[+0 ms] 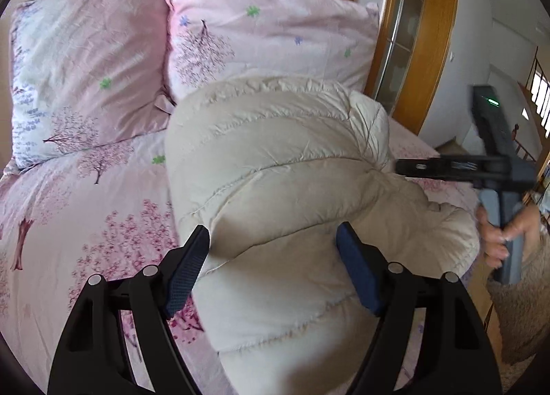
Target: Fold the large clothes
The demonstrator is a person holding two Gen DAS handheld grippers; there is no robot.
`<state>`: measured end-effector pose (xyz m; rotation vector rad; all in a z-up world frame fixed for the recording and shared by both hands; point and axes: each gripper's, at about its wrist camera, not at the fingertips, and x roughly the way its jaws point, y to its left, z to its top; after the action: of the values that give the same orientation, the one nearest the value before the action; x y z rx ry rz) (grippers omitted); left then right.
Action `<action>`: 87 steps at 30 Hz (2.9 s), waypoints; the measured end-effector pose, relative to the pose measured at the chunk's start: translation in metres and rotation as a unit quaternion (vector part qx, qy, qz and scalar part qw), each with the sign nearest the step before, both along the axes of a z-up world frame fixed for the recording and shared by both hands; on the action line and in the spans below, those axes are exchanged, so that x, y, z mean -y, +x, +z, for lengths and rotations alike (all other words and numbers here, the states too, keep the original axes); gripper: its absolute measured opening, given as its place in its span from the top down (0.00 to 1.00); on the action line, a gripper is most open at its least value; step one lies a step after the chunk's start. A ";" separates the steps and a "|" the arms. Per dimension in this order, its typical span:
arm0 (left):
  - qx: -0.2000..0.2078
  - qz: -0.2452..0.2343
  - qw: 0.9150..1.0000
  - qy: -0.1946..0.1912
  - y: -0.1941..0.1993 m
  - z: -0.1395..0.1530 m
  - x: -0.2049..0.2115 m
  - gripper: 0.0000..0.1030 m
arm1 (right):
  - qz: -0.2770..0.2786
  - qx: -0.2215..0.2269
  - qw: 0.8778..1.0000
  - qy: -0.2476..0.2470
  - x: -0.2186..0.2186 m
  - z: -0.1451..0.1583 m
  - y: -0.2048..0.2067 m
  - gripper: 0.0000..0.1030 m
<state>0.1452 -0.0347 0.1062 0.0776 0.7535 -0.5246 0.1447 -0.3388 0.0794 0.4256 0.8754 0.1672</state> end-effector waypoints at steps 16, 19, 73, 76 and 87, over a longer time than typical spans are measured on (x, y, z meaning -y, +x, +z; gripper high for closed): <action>-0.012 -0.043 0.999 0.021 -0.025 -0.021 0.023 0.25 | 0.041 -0.006 0.996 -0.076 -0.052 -0.048 -0.067 0.65; -0.014 -0.045 0.999 0.026 -0.024 -0.029 0.031 0.25 | 0.031 -0.010 0.998 -0.057 -0.042 -0.057 -0.065 0.65; 0.029 -0.011 0.999 -0.017 0.048 0.035 0.018 0.17 | -0.070 -0.011 0.997 -0.007 0.031 0.005 0.020 0.64; 0.021 -0.023 1.000 -0.006 0.048 0.027 0.026 0.17 | -0.037 0.010 0.999 -0.018 0.010 0.009 -0.006 0.64; -0.033 -0.037 0.998 0.035 0.057 -0.010 0.040 0.17 | -0.005 -0.068 0.998 -0.011 -0.008 -0.036 0.007 0.63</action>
<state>0.2026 -0.0744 0.0966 0.1540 0.8350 -0.5739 0.1518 -0.3303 0.0432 0.4234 1.0085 0.1203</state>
